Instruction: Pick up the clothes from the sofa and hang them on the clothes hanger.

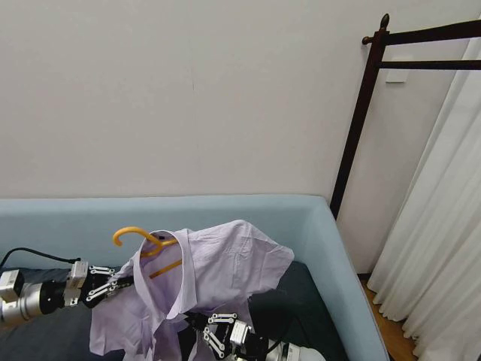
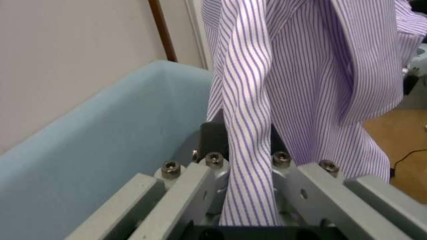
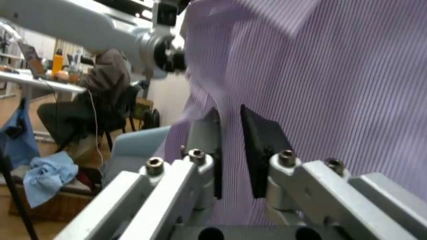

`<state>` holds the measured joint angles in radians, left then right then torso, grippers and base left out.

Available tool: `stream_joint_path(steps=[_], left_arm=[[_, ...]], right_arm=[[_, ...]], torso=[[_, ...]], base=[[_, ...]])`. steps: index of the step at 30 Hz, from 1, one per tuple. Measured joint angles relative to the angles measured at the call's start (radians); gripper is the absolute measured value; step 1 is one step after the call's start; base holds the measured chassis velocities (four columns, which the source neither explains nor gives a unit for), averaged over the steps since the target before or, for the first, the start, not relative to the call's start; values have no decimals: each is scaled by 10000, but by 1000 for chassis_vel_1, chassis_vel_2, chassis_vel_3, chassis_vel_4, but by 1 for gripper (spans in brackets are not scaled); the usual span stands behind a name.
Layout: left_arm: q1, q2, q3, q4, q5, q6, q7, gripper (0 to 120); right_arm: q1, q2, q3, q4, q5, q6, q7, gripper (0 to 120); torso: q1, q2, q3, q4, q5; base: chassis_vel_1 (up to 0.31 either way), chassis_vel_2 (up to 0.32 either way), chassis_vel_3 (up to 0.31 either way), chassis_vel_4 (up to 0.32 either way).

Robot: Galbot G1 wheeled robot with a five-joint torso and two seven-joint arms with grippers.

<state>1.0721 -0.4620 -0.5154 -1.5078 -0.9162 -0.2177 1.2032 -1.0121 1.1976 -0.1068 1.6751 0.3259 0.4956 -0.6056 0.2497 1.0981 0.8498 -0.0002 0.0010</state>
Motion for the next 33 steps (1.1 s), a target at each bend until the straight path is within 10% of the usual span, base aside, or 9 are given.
stream_joint_path(steps=[9,22,33], left_arm=[[-795,773,-158,647,-324,-94,135,1],[-601,362,-219,326,1624,-535,870,1],[-571,-221,66,244,3121,-800,1386,1]], right_arm=[[-113,-487,1849,-126,813,-376,-3887,50],[331,-1989,1943,2005,2898,-1596,-179,97],[859,-3089,1150,1751,2372,-2364,-586,100]], torso=[[1,0,1,-3,2],[0,0,1,-3,1],[0,0,1,-1,1]], base=[[0,0,0,0],[0,0,0,0],[0,0,0,0]])
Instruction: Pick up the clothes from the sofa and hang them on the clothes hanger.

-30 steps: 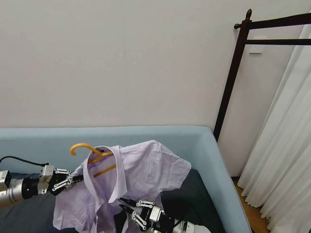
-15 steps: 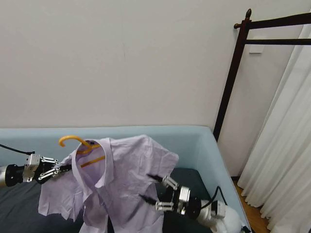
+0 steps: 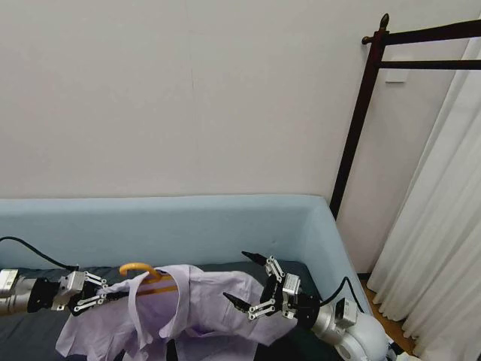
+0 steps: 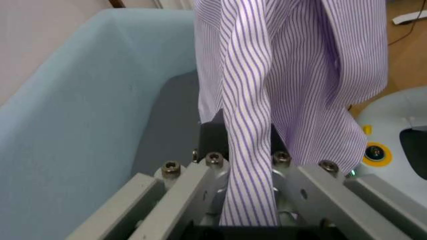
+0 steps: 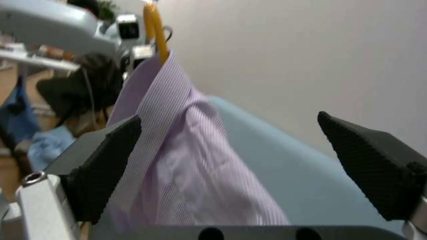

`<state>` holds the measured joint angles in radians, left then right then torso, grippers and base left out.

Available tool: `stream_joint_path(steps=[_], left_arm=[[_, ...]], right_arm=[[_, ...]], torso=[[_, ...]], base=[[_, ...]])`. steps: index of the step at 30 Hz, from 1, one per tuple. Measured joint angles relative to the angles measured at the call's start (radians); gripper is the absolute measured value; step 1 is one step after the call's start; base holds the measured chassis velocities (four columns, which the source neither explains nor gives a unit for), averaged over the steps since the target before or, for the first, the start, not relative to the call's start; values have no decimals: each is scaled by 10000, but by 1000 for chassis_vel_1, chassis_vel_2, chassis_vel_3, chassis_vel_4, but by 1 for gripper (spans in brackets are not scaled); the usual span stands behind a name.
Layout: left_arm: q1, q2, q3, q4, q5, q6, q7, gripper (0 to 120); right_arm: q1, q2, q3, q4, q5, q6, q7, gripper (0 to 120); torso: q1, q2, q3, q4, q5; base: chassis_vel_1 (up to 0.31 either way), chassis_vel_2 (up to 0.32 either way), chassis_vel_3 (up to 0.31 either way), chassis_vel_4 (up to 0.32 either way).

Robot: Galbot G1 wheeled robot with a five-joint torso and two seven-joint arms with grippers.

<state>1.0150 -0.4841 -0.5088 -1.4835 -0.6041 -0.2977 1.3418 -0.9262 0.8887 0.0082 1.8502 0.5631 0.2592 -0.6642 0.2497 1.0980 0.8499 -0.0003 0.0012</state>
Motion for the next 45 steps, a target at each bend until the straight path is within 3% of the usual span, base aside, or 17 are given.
stream_joint_path(steps=[3,6,13,20,28,40,44,45], left_arm=[[-68,-270,75,-30,327,-65,165,1],[-12,-397,77,-151,550,-88,303,1],[-18,-535,183,-249,930,-150,536,1],[-441,-549,599,48,934,-215,669,1],[-866,-709,1032,163,1042,-217,853,1],[-1095,-728,1155,428,847,-791,895,4],[-1102,-677,969,894,-115,-1635,412,23],[-1102,-677,969,894,-115,-1635,412,23]], right_arm=[[306,-356,-441,-261,-249,-596,-834,99],[424,-355,-619,-288,-350,-689,-820,91],[706,-167,-910,-486,-805,-886,-712,63],[888,-139,-872,-822,-1472,-1258,-1819,34],[1010,2,-830,-994,-1778,-1401,-2175,8],[979,94,-732,-921,-1561,-1325,-2238,7],[1099,-233,-436,-596,-530,-1758,-2087,7],[1099,-233,-436,-596,-530,-1758,-2087,7]], torso=[[0,0,0,0,-1],[0,0,0,0,0],[0,0,0,1,-1],[0,0,0,1,0],[0,0,0,-1,-2],[0,0,0,0,-1],[0,0,0,1,-2],[0,0,0,1,-2]], base=[[0,0,0,0],[0,0,0,0],[0,0,0,0],[0,0,0,0],[0,0,0,0],[0,0,0,0],[0,0,0,0],[0,0,0,0]])
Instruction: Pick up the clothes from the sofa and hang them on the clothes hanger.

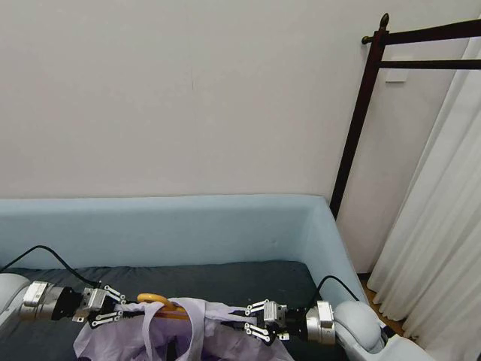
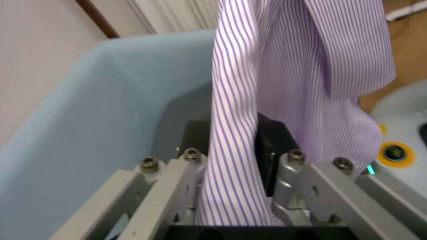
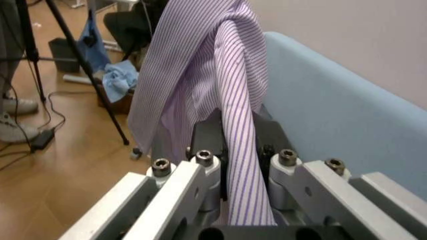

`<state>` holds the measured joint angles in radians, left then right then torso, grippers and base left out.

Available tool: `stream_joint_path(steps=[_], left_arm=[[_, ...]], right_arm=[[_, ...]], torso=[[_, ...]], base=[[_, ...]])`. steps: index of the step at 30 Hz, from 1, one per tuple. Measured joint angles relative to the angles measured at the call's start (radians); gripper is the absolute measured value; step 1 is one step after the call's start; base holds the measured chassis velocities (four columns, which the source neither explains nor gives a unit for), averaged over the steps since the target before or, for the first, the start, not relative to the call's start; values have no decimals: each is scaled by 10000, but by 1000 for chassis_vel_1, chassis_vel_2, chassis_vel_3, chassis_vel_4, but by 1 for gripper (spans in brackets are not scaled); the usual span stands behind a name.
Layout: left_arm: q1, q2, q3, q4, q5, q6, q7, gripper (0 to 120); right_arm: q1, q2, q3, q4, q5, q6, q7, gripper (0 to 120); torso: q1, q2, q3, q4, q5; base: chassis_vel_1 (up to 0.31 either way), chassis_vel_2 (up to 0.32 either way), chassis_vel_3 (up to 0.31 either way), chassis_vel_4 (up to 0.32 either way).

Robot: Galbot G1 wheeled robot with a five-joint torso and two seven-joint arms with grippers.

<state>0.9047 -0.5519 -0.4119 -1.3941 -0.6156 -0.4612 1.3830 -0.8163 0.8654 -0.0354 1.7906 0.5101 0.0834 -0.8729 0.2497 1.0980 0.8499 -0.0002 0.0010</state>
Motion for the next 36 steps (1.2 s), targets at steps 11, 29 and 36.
stream_joint_path(steps=[11,29,36], left_arm=[[-73,227,-353,498,-2874,-395,-2054,66],[522,-1581,-196,-1852,-5135,-809,-7918,100],[1220,-2116,-192,-3130,-4701,-746,-8827,100]], right_arm=[[796,-1593,1103,1330,2362,-2081,498,7],[1464,-4694,3450,3290,4829,-3709,3344,7],[1600,-5678,4056,3636,5260,-4035,3940,7]], torso=[[0,1,-1,0,2],[0,1,0,2,4],[0,2,-1,-2,5]], base=[[0,0,0,0],[0,0,0,0],[0,0,0,0]])
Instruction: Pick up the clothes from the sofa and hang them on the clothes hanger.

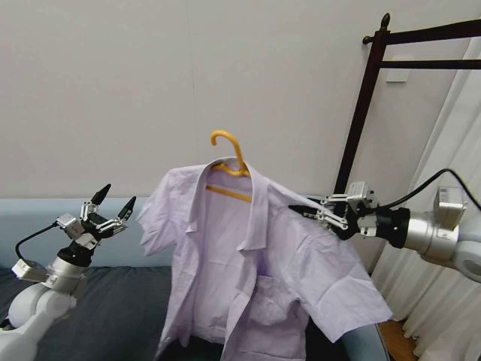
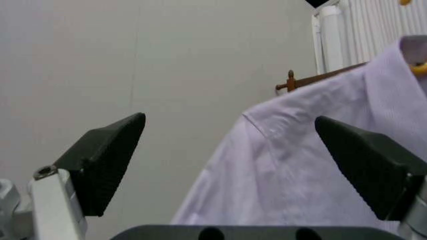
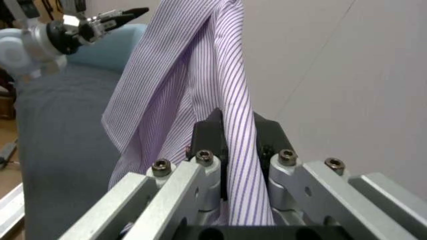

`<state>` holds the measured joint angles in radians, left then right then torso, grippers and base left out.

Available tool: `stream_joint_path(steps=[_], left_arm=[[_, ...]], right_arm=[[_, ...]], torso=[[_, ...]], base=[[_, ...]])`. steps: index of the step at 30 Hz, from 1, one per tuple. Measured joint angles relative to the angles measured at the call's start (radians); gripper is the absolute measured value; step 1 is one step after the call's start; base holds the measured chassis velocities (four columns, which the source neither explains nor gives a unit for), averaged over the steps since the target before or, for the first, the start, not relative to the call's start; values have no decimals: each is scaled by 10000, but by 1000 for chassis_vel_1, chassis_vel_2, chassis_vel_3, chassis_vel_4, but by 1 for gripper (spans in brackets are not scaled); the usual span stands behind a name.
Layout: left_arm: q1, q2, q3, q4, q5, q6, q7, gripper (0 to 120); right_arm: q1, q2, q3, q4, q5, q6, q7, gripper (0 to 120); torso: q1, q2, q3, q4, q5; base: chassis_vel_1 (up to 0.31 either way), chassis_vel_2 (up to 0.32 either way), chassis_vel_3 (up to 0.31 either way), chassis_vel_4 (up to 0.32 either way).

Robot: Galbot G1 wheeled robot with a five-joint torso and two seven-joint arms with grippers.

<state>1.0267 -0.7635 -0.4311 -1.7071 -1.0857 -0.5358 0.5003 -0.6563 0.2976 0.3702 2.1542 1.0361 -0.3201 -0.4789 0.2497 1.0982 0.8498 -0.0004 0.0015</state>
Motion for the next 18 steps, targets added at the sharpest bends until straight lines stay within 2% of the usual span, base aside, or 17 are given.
stream_joint_path(steps=[7,13,16,18], left_arm=[[999,-588,369,-1116,1485,421,-398,100],[859,-963,1363,-1756,2628,848,-1368,100],[603,-1187,1827,-1827,3038,1021,-1779,100],[349,-1386,2248,-1804,3521,1135,-2462,100]], right_arm=[[-191,-211,-49,233,-500,75,-2,7],[-369,-183,-209,472,-402,-77,822,7],[-376,-178,-226,465,-401,-98,946,7],[-397,-186,-227,428,-376,-100,1009,7]], torso=[[-1,0,0,2,-2],[-1,0,0,1,-1],[-1,-1,0,-1,-1],[0,-1,1,-1,-1]], base=[[0,0,0,0],[0,0,0,0],[0,0,0,0],[0,0,0,0]])
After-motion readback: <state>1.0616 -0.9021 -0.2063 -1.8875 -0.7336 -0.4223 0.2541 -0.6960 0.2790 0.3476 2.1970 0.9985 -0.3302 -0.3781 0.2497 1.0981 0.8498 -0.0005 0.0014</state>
